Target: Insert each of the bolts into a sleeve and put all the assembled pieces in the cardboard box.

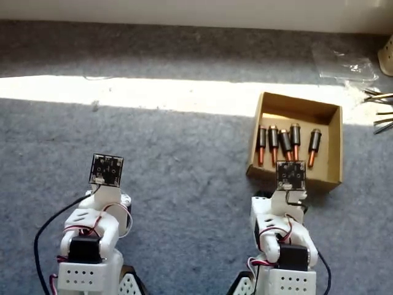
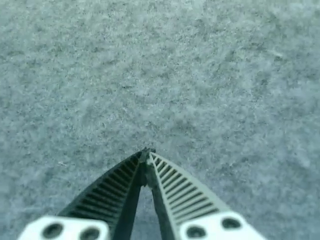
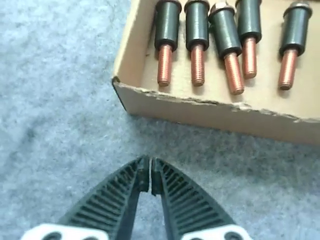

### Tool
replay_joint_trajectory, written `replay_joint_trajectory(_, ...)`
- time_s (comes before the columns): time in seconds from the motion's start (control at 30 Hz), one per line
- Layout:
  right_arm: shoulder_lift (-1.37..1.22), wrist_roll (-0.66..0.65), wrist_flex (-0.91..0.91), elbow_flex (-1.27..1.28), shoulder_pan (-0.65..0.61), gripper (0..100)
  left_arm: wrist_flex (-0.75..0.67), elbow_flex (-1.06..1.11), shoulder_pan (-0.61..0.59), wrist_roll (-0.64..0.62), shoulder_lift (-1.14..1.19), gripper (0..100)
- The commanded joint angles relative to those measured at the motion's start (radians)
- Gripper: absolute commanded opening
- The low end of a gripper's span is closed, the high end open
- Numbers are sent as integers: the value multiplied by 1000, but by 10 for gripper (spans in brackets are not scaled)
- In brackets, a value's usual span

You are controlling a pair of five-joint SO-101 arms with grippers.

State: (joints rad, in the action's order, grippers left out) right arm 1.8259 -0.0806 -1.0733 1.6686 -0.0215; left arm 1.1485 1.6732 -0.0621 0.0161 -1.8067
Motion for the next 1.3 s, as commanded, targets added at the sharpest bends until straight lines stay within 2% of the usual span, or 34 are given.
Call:
replay_joint_trajectory(0.0, 8, 29, -7, 84, -8, 7, -6, 22, 30, 3, -1, 11)
replay_joint_trajectory(0.13, 8, 26, -22, 110, -8, 7, 6, 22, 30, 3, 1, 11)
replay_joint_trajectory(0.27, 7, 25, -39, 110, -8, 7, 95, 22, 54, 3, 1, 11)
replay_joint_trajectory(0.4, 7, 25, -171, 110, -8, 7, 146, 22, 58, 3, 1, 11)
replay_joint_trajectory(0.57, 8, 25, -170, 108, -8, 7, 167, 22, 51, 5, 1, 9)
replay_joint_trajectory(0.9, 8, 31, -170, 113, -8, 7, 166, 22, -154, -6, 7, 7)
replay_joint_trajectory(1.03, 8, 31, -170, 113, -8, 6, 169, 22, -156, -74, 7, 7)
replay_joint_trajectory(1.27, 8, 31, -170, 113, -8, 6, 169, 22, -111, -75, 7, 7)
